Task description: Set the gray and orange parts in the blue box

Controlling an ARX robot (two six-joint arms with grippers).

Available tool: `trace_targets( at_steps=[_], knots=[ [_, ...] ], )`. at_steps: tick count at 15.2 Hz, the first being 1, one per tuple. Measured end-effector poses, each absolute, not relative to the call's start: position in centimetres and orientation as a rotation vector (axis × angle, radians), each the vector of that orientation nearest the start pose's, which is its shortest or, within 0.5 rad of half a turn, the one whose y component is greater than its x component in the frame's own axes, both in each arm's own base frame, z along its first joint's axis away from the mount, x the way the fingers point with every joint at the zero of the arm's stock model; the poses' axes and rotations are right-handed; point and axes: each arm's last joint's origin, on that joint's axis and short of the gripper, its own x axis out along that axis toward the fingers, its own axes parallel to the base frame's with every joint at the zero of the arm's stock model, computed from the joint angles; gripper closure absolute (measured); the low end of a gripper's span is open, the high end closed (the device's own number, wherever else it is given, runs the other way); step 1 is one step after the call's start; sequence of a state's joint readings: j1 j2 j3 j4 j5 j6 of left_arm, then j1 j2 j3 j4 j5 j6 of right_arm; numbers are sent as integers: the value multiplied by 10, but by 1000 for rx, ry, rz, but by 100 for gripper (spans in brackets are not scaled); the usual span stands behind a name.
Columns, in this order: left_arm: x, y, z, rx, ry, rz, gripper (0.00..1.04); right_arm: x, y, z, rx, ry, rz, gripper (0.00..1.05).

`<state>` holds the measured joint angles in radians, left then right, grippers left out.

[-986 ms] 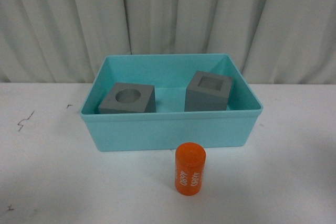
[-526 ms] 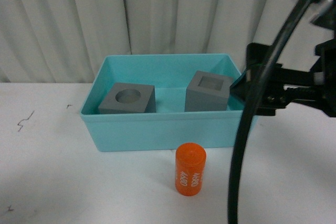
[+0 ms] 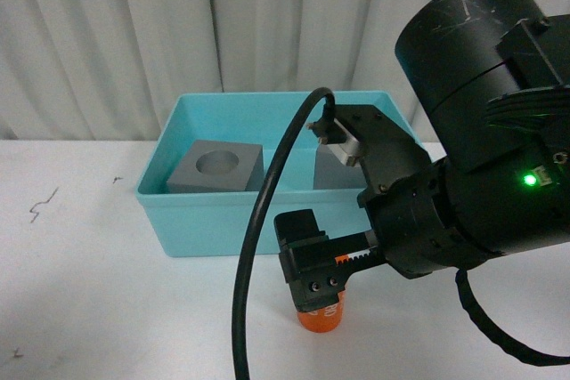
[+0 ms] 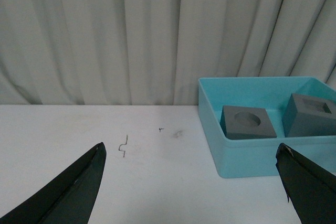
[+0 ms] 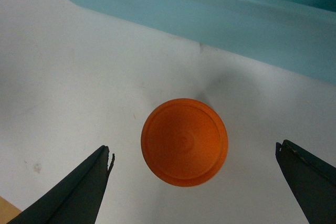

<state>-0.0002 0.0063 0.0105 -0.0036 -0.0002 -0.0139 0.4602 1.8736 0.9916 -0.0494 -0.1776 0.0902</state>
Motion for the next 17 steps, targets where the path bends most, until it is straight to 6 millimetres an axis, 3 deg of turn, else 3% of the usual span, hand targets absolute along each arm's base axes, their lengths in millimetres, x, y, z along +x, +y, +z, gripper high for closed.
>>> trace_targets(
  at_steps=[9, 11, 14, 17],
  knots=[
    [97, 0, 166, -14, -1, 0, 7, 332, 172, 105, -145, 975, 572, 7],
    [97, 0, 166, -14, -1, 0, 7, 332, 172, 105, -153, 970, 576, 21],
    [97, 0, 166, -14, -1, 0, 7, 331, 174, 105, -176, 960, 588, 51],
    [97, 0, 166, -14, -1, 0, 7, 328, 176, 112, -188, 951, 598, 57]
  ],
)
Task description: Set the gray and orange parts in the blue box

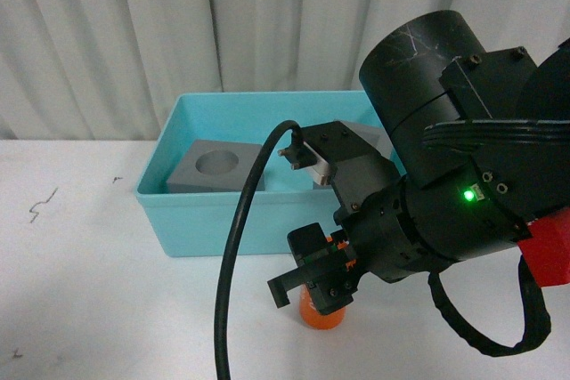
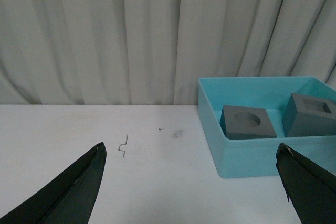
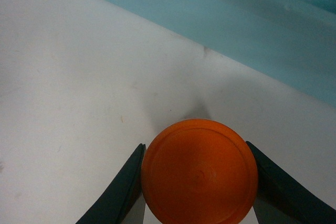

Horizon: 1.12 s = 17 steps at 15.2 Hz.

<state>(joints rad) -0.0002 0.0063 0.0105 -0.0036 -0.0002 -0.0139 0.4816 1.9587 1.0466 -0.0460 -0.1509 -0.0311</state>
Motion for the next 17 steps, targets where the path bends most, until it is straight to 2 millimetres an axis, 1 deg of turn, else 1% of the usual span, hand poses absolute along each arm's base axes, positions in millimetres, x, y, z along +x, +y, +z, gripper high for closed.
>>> trace_targets(
  at_steps=[2, 5, 7, 9, 11, 13, 17],
  knots=[
    [97, 0, 166, -14, -1, 0, 7, 322, 178, 130, -197, 924, 615, 57],
    [97, 0, 166, -14, -1, 0, 7, 318, 178, 170, -192, 853, 650, 57],
    [97, 0, 166, -14, -1, 0, 7, 325, 178, 200, -177, 781, 667, 57],
    [97, 0, 166, -14, -1, 0, 7, 340, 168, 222, -160, 729, 645, 57],
    [97, 0, 166, -14, -1, 0, 7, 360, 156, 229, -151, 708, 606, 57],
    [97, 0, 166, -14, -1, 0, 7, 378, 147, 224, -140, 730, 577, 57],
    [97, 0, 166, -14, -1, 0, 7, 401, 151, 209, -134, 743, 579, 57]
  ],
)
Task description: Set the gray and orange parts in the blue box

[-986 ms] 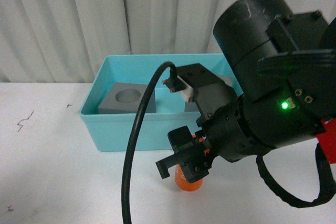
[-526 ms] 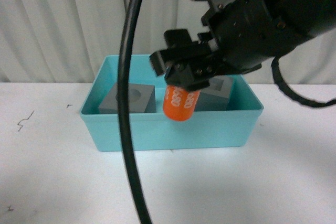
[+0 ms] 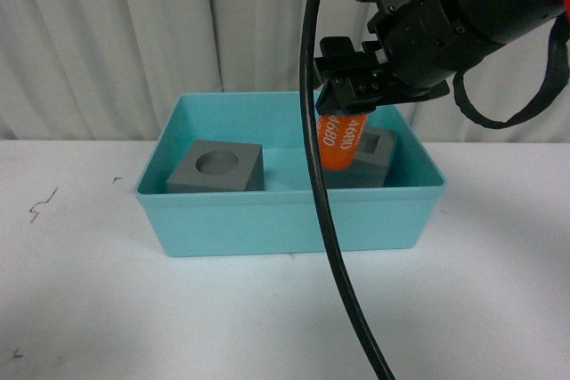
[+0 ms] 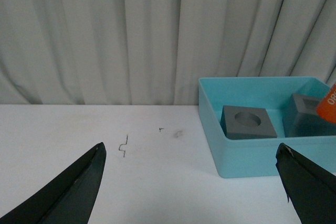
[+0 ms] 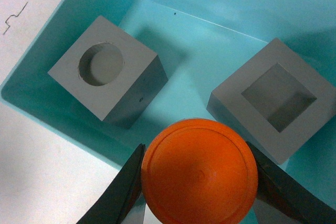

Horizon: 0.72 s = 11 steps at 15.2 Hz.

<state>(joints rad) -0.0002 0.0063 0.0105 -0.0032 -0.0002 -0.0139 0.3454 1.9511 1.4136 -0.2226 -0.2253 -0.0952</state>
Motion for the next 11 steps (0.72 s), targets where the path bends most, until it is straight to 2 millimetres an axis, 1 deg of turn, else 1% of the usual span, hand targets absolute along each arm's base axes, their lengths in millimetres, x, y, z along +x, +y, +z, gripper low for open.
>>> trace_targets(
  at_steps=[6, 9, 10, 11],
  knots=[
    [97, 0, 166, -14, -1, 0, 7, 428, 158, 180, -135, 771, 572, 57],
    [97, 0, 166, -14, -1, 0, 7, 436, 161, 168, -137, 789, 569, 57],
    [97, 0, 166, -14, -1, 0, 7, 438, 162, 156, -138, 817, 569, 57],
    [97, 0, 166, -14, -1, 0, 7, 439, 162, 149, -137, 841, 568, 57]
  ],
)
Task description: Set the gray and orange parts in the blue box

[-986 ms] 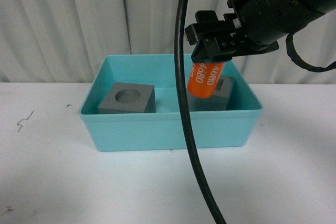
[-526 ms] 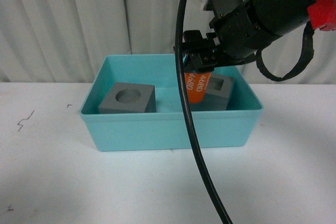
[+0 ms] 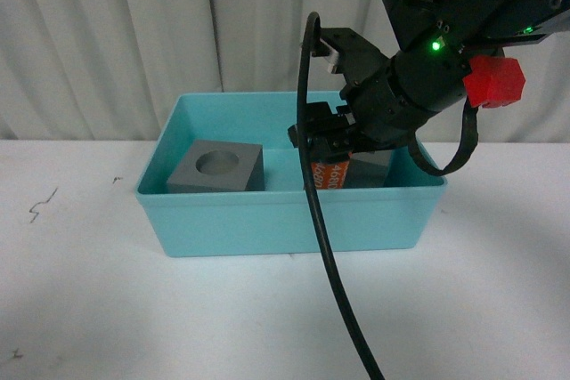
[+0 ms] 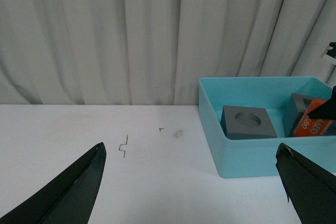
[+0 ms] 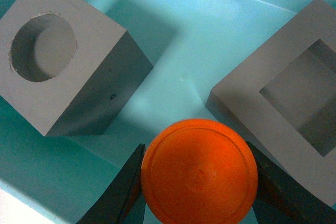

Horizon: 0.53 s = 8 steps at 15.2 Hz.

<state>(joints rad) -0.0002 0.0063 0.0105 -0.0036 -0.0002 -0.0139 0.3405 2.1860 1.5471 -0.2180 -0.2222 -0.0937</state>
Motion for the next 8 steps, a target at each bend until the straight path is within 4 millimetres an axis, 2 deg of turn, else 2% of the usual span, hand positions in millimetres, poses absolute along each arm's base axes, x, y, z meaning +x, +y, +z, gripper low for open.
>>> trace_targets(
  at_steps=[1, 2, 6, 8],
  knots=[
    [97, 0, 166, -14, -1, 0, 7, 439, 162, 148, -135, 845, 566, 57],
    [97, 0, 166, -14, -1, 0, 7, 439, 162, 147, -133, 844, 568, 52],
    [97, 0, 166, -14, -1, 0, 7, 435, 161, 155, -129, 821, 574, 4],
    [97, 0, 166, -14, -1, 0, 7, 426, 158, 182, -119, 757, 588, 7]
  ],
)
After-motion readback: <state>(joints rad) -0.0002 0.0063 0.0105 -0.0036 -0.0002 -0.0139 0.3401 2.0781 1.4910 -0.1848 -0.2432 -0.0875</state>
